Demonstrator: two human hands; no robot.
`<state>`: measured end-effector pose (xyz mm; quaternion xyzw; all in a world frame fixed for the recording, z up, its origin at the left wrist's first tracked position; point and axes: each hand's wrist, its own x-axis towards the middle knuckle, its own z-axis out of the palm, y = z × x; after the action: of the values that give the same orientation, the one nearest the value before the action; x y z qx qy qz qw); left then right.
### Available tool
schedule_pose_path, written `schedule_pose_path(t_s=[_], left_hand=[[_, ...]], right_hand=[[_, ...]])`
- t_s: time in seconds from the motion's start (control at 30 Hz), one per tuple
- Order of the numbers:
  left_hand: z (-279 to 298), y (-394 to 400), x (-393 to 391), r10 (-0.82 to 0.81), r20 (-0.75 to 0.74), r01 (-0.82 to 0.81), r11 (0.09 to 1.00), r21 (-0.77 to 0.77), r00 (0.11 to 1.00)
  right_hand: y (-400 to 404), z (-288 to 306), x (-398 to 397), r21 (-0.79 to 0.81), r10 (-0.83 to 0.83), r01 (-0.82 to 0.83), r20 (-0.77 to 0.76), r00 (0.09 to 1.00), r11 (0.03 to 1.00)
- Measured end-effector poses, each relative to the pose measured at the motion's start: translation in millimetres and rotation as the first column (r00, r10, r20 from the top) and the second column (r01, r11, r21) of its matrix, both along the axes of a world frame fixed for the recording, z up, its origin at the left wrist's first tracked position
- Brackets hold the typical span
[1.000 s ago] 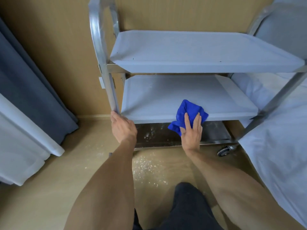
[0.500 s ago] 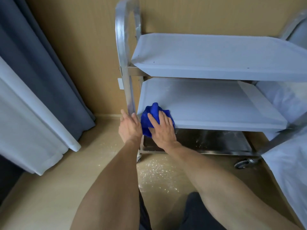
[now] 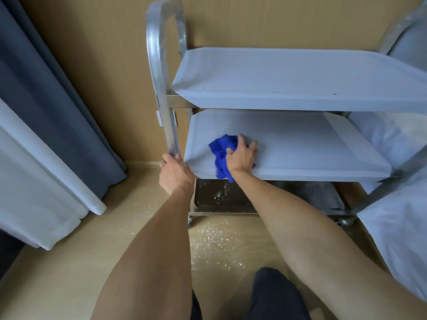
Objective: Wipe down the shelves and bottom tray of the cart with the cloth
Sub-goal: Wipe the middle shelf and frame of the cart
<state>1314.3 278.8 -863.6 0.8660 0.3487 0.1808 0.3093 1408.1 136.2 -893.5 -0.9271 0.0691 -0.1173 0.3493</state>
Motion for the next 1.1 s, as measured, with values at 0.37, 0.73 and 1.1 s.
schedule_pose_path(t_s=[0.37, 0.73, 1.1], left_hand=[[-22, 4, 9, 0.056, 0.101, -0.057, 0.998, -0.001, 0.993], [-17, 0, 9, 0.070, 0.121, -0.061, 0.995, -0.076, 0.990], [-8, -1, -10, 0.080, 0.106, -0.054, 0.971, -0.234, 0.991]], right_hand=[[32, -6, 9, -0.302, 0.306, -0.324, -0.106, 0.946, 0.897], [86, -1, -18, -0.146, 0.391, -0.415, -0.163, 0.906, 0.898], [80, 13, -46, -0.188, 0.432, -0.513, -0.346, 0.833, 0.838]])
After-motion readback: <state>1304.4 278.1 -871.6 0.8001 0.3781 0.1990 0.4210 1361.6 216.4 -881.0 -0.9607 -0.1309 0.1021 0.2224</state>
